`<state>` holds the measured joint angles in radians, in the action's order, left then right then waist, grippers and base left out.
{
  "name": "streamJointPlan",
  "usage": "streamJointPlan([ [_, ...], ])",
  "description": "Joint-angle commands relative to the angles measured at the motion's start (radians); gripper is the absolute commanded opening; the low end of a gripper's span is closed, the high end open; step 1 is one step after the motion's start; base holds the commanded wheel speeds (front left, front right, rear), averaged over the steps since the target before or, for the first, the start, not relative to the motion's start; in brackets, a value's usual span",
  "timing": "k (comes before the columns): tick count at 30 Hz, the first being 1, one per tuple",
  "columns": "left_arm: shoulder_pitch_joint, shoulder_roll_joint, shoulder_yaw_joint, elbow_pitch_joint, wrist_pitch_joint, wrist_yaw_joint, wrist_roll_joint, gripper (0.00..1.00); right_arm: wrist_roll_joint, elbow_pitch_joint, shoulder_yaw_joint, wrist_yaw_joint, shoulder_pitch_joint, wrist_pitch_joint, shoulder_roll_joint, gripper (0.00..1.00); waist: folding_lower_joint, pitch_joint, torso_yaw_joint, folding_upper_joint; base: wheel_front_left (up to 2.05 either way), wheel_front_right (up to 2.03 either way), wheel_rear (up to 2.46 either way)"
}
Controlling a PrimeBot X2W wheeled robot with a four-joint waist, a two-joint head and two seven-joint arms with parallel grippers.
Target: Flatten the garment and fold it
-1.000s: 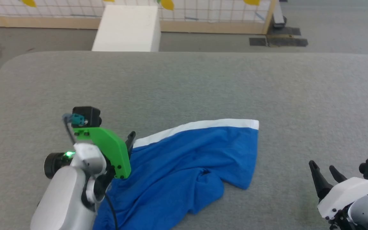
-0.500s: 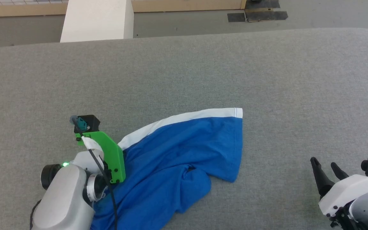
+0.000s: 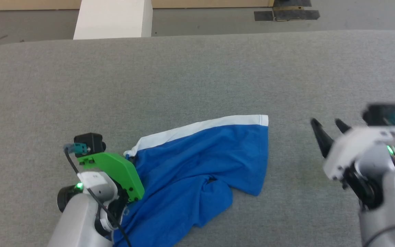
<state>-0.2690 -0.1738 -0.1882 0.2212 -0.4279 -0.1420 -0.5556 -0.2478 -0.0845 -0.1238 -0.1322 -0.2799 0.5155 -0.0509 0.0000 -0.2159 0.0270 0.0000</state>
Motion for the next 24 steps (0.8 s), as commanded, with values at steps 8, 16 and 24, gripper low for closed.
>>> streamJointPlan([
  [8, 0.033, 0.021, -0.024, -0.102, 0.017, -0.012, -0.001, 0.0, 0.083, -0.179, 0.159, 0.002, -0.192, 0.116, -0.026, 1.0, 0.0, -0.05, 0.061, 0.0, 0.0, 0.0, 0.0],
  [16, 0.016, 0.029, -0.053, -0.137, 0.021, -0.009, 0.012, 0.0, 0.117, -0.358, 0.251, 0.002, -0.295, 0.108, -0.042, 1.0, 0.0, -0.106, 0.088, 0.0, 0.0, 0.0, 0.0],
  [24, 0.007, 0.032, -0.065, -0.134, 0.031, -0.007, 0.015, 0.0, 0.111, -0.469, 0.298, 0.002, -0.342, 0.099, -0.051, 0.0, 0.0, -0.118, 0.086, 0.0, 0.0, 0.0, 0.0],
])
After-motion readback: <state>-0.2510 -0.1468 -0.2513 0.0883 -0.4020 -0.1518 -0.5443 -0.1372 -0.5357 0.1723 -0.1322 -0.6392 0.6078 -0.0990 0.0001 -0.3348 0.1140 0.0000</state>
